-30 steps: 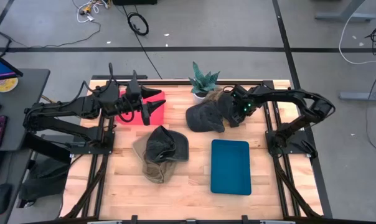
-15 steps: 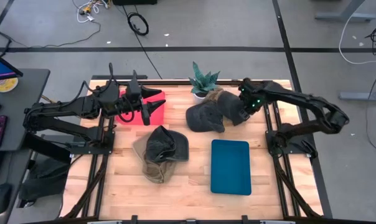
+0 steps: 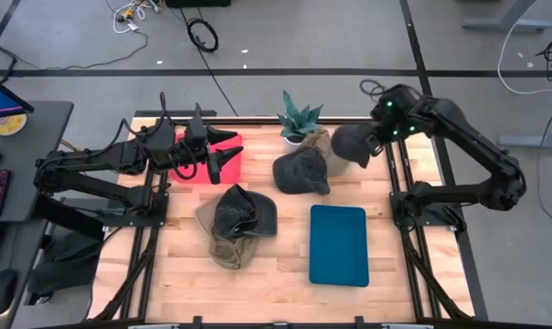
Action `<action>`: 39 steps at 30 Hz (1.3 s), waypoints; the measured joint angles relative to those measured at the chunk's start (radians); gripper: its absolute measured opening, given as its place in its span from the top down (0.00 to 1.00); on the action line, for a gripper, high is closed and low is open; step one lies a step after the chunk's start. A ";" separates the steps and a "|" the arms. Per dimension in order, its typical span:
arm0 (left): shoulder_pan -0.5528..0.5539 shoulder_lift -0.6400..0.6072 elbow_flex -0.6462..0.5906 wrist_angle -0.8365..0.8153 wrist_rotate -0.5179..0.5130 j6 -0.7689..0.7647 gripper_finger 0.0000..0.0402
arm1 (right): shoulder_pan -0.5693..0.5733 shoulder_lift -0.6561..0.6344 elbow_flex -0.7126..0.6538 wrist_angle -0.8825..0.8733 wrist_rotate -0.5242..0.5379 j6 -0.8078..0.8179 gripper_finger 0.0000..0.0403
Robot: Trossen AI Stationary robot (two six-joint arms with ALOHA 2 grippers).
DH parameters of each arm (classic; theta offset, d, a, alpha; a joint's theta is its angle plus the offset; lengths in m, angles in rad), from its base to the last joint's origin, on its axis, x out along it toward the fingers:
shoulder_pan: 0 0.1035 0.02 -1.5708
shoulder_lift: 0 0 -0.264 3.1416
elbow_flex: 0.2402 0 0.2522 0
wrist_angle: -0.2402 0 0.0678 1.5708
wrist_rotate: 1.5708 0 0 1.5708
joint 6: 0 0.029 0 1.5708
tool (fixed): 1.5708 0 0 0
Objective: Pick & Place hat
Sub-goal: Put the top right black cap into the blue bin
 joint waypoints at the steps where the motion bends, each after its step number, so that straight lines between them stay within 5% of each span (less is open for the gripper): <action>1: 0.000 0.000 0.000 0.000 0.000 0.000 0.44 | 0.000 0.001 0.025 -0.009 -0.010 -0.003 0.97; 14: 0.000 0.000 0.000 -0.001 0.000 0.000 0.44 | 0.091 0.003 0.204 -0.174 -0.076 -0.040 0.97; 18: 0.000 0.000 0.000 0.000 0.000 0.000 0.44 | 0.186 0.004 0.212 -0.179 -0.172 -0.046 0.97; 29: 0.000 0.000 0.000 -0.001 0.000 -0.001 0.44 | 0.479 0.065 0.212 -0.191 -0.215 -0.200 0.97; 39: 0.000 0.000 0.000 -0.001 0.000 -0.001 0.44 | 0.736 0.169 0.212 -0.192 -0.255 -0.503 0.97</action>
